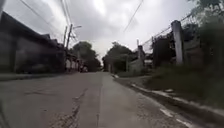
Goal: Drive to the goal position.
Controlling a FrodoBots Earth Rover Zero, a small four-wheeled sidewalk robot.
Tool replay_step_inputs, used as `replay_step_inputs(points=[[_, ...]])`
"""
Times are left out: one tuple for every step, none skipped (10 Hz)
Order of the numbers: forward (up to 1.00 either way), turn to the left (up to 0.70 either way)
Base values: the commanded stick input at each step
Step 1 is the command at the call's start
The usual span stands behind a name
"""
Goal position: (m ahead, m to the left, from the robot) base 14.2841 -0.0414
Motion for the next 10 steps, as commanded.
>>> replay_step_inputs(points=[[0.70, 0.00], [0.70, 0.00], [0.70, 0.00], [0.70, 0.00], [0.70, 0.00], [0.70, 0.00], [0.70, 0.00], [0.70, 0.00], [0.70, 0.00], [0.70, -0.03]])
